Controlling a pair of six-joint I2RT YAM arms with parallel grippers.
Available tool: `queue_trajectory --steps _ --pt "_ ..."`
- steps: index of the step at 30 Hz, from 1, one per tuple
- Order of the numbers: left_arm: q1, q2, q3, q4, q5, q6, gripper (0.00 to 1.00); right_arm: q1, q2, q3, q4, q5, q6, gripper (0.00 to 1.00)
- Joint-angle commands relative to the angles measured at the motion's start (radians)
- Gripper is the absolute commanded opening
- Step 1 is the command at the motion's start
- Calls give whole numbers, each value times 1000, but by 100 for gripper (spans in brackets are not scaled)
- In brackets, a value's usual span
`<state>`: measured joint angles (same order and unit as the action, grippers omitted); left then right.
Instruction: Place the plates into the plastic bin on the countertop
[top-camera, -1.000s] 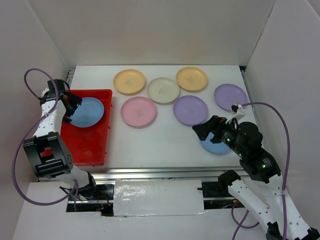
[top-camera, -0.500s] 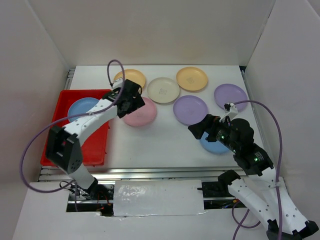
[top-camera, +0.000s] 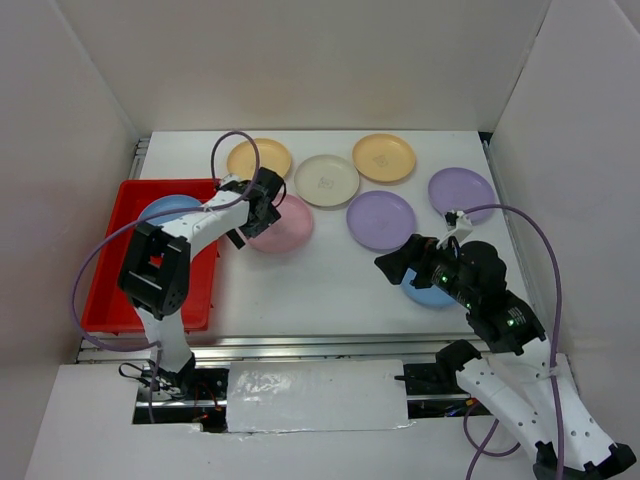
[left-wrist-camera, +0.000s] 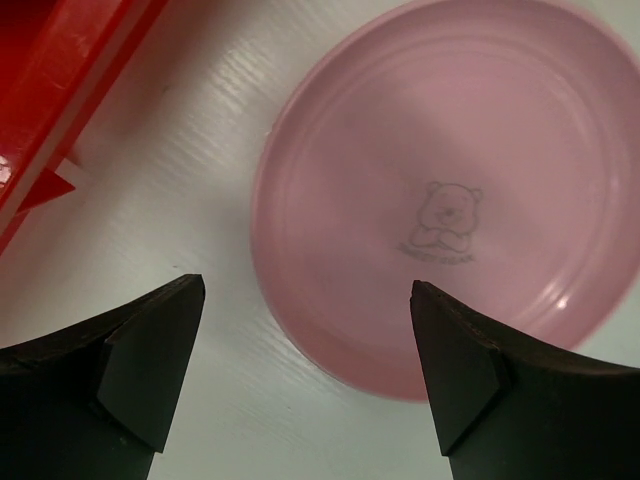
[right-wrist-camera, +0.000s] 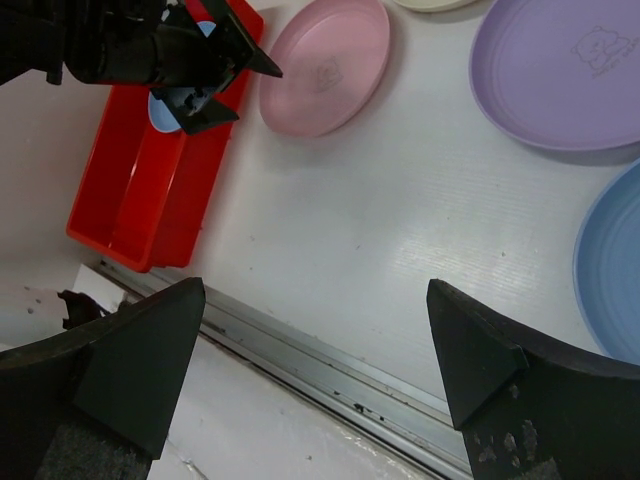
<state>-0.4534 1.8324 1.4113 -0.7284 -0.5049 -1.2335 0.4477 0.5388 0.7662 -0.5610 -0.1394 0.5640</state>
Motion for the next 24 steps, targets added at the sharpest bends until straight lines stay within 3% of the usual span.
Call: queue_trajectory --steps 1,5,7,9,10,13,17,18,20,24 --pt "8 25 -25 21 -18 -43 97 8 7 -13 52 -26 -13 100" --pt "13 50 -55 55 -9 -31 91 11 15 -16 61 -38 -10 100" --pt "24 65 -69 104 3 -18 82 13 12 -24 65 -40 -4 100" --pt "28 100 -75 130 20 -11 80 16 13 -27 70 -42 -1 100" --pt "27 114 -74 132 20 -12 71 16 13 -27 70 -43 -1 100" --pt "19 136 -100 153 16 -23 66 19 16 -19 55 -32 -7 100" --pt "16 101 -185 182 14 -55 33 20 13 -11 46 -26 -9 100" --pt "15 88 -205 184 17 -61 15 19 12 -10 47 -26 -7 100" --pt "4 24 -253 159 5 -87 0 23 12 -8 46 -26 -7 100" --pt "-82 -175 -311 37 -101 -167 0 26 10 -13 50 -16 -7 100"
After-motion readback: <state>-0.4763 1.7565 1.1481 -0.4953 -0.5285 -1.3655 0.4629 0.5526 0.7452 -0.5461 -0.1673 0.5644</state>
